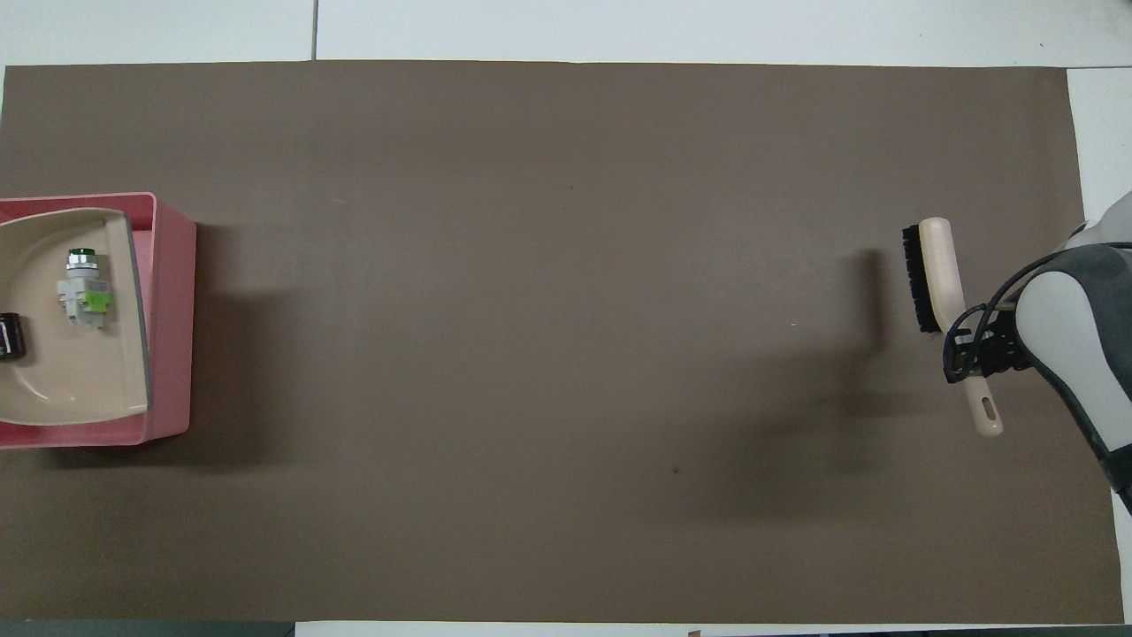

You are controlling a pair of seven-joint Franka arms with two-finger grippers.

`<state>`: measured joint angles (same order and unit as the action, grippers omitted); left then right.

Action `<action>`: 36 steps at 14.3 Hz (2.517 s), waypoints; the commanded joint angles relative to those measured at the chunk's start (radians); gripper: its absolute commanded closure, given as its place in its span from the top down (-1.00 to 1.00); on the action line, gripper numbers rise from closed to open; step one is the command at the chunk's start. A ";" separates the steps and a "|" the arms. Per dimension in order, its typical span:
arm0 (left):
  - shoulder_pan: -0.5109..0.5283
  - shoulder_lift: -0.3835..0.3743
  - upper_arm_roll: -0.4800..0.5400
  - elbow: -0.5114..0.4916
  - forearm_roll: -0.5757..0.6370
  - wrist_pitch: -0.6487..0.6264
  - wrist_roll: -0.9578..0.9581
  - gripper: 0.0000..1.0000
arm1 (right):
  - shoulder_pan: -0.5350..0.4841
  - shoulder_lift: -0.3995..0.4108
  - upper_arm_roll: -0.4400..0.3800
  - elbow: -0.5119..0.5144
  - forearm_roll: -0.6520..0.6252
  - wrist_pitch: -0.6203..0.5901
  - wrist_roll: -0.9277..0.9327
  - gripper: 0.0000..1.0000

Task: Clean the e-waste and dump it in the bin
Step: 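Tip the dustpan into the pink bin with the left gripper, then set down the dustpan with the left gripper while the right gripper releases the brush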

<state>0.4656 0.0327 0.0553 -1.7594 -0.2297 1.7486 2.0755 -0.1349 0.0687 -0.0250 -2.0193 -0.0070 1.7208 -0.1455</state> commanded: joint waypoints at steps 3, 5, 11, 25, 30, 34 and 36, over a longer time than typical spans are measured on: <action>0.034 0.068 -0.005 0.110 0.163 0.006 0.000 -1.00 | 0.006 -0.076 0.022 -0.151 -0.028 0.120 0.111 -1.00; 0.016 0.072 -0.003 0.100 0.235 0.057 -0.002 -1.00 | 0.012 -0.082 0.030 -0.153 -0.028 0.103 0.147 -1.00; -0.071 0.075 -0.003 0.103 0.435 0.069 -0.020 -1.00 | 0.028 -0.090 0.028 -0.197 -0.028 0.115 0.083 -1.00; -0.203 -0.022 -0.088 0.023 0.285 -0.045 -0.055 -1.00 | 0.020 -0.113 0.026 -0.283 -0.044 0.226 0.012 -0.08; -0.391 -0.102 -0.088 -0.244 0.178 0.141 -0.211 -1.00 | 0.029 -0.089 0.030 -0.173 -0.044 0.204 0.004 0.99; -0.473 -0.093 -0.088 -0.371 0.178 0.267 -0.321 -1.00 | 0.029 -0.101 0.030 -0.145 -0.028 0.159 0.004 0.99; -0.475 -0.076 -0.088 -0.417 0.178 0.333 -0.342 -1.00 | 0.060 -0.090 0.030 -0.040 -0.025 0.064 0.009 0.99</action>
<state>-0.0049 -0.0243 -0.0477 -2.1116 -0.0400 2.0144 1.7472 -0.0969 -0.0198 0.0021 -2.1451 -0.0307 1.8682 -0.1202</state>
